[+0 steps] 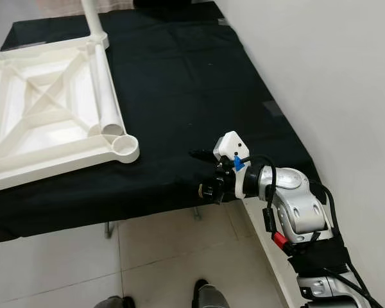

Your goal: Building children table

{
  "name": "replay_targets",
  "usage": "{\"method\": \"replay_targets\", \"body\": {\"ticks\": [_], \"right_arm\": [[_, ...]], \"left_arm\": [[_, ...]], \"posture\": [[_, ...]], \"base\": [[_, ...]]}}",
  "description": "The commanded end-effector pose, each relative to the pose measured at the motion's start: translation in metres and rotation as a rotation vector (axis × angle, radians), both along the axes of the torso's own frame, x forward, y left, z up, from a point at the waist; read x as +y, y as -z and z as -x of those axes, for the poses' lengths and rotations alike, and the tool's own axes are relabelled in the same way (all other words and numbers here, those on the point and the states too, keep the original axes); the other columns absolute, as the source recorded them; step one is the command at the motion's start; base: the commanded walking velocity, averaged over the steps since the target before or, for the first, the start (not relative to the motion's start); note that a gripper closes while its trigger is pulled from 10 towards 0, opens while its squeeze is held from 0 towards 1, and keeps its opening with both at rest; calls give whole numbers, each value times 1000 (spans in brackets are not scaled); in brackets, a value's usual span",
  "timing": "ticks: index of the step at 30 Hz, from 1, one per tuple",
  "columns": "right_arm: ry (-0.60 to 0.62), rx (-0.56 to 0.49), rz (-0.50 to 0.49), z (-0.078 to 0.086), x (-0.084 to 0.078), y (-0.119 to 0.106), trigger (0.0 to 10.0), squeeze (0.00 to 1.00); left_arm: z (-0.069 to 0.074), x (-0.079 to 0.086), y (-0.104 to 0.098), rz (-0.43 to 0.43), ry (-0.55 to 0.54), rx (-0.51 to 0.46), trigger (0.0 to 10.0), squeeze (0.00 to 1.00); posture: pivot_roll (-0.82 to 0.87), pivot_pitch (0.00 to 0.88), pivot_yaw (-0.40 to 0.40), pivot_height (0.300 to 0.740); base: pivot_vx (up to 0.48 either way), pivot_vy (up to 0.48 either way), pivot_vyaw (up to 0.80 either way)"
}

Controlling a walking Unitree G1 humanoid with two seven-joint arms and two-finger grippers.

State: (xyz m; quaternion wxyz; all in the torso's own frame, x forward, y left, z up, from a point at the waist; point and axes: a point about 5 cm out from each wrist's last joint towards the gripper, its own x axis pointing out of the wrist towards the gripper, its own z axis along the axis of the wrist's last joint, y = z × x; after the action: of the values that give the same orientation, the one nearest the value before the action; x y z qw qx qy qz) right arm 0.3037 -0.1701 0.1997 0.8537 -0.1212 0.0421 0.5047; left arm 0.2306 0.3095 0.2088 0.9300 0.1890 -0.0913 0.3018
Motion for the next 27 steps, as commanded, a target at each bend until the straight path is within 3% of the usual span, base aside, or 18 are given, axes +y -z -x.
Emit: {"method": "replay_targets", "body": {"ticks": [1,4,6,7,8,11,12,15,16,17,22,24,25,27], "right_arm": [[-24,4,-8,1,5,2,10000,0],[-25,5,-7,1,5,2,10000,0],[-22,6,-6,0,4,3,10000,0],[-22,6,-6,0,4,3,10000,0],[-21,6,-10,0,5,3,10000,0],[-23,1,-17,-1,8,3,10000,0],[-23,1,-17,-1,8,3,10000,0],[-17,-13,-17,-1,11,3,10000,0],[-17,-13,-17,-1,11,3,10000,0],[-11,-21,-12,-2,13,2,10000,0],[-1,-33,5,-3,15,2,10000,0],[13,-41,7,-4,15,2,10000,0],[30,-49,8,-5,14,2,10000,0],[102,-75,-20,-12,16,0,10000,0]], "left_arm": [[-1,-16,3,16,57,14,10000,0],[-1,-31,5,32,104,11,10000,0],[-1,-54,4,45,193,4,10000,0],[-1,-54,4,45,193,4,10000,0],[-3,-79,3,68,305,-14,10000,0],[-6,-109,3,96,473,-29,10000,0],[-6,-109,3,96,473,-29,10000,0],[-12,-161,12,108,799,38,10000,0],[-12,-161,12,108,799,38,10000,0],[-14,-176,16,112,893,78,10000,0],[-30,-182,25,63,920,198,10000,0],[-42,-170,27,12,855,253,10000,0],[-49,-159,22,13,778,237,10000,0],[-60,-142,14,150,665,166,10000,0]], "posture": [[32,223,6,740],[33,224,8,740],[46,224,12,740],[46,224,12,740],[47,223,15,740],[45,222,17,740],[45,222,17,740],[34,221,17,740],[34,221,17,740],[29,220,14,740],[18,218,14,740],[17,219,16,740],[16,219,17,740],[10,219,19,740]], "base": [[0,0,0],[0,0,0],[0,0,0],[0,0,0],[0,0,0],[0,0,0],[0,0,0],[0,0,0],[0,0,0],[0,0,0],[0,0,0],[0,0,0],[0,0,0],[0,0,0]]}}
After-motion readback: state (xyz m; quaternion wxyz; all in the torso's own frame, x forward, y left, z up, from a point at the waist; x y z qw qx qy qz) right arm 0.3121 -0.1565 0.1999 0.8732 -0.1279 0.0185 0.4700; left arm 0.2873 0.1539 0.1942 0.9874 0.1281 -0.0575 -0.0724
